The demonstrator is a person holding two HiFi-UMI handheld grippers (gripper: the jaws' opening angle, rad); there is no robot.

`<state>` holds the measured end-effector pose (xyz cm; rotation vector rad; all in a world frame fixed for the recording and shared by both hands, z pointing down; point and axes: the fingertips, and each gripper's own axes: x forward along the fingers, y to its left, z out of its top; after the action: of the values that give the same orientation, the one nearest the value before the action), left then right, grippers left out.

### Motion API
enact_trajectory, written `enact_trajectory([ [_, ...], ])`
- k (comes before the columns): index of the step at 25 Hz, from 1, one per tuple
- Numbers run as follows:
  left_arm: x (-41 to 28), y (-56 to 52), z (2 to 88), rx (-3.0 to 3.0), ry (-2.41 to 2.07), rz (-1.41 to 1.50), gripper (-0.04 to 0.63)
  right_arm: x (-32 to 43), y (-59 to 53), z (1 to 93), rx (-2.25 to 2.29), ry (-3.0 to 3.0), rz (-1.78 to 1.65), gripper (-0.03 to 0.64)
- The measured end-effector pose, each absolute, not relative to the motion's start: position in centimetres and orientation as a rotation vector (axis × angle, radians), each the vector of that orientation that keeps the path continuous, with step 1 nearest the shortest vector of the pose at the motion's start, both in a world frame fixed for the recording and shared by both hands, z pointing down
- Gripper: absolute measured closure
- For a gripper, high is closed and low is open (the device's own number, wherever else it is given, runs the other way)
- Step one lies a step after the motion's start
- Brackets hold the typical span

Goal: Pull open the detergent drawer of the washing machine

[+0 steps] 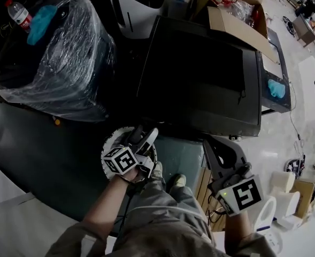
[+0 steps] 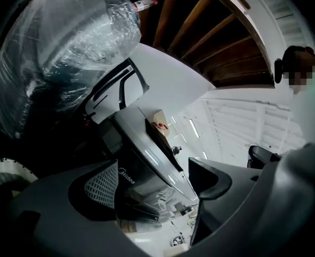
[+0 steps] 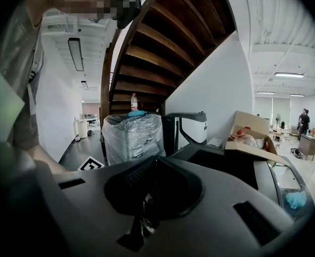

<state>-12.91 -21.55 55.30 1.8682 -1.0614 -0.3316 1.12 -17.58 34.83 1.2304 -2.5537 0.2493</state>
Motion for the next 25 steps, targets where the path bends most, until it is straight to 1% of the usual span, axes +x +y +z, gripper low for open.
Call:
enact_trajectory([
  [9,-12.4,-23.5,59.9,1.747,-0.966,-0.512,0.166,0.4,-18.9,38.6,1.199,-2.538,0.320,0.584],
  [13,-12.1,-24.0,61.5,1.725,-0.953,-0.534,0.158,0.0,-19.5,39.9,1.173,-2.546,0.338,0.584],
  [19,-12.0,-23.9,62.1,1.631,-0.908,-0.692,0.155,-0.3,-20.0,42.2,1.121,-2.553,0.360,0.584],
  [25,-12.0,-24.4,63.2,1.586,-0.894,-0.750,0.147,-0.7,-20.3,43.9,1.070,-2.564,0.386,0.584],
])
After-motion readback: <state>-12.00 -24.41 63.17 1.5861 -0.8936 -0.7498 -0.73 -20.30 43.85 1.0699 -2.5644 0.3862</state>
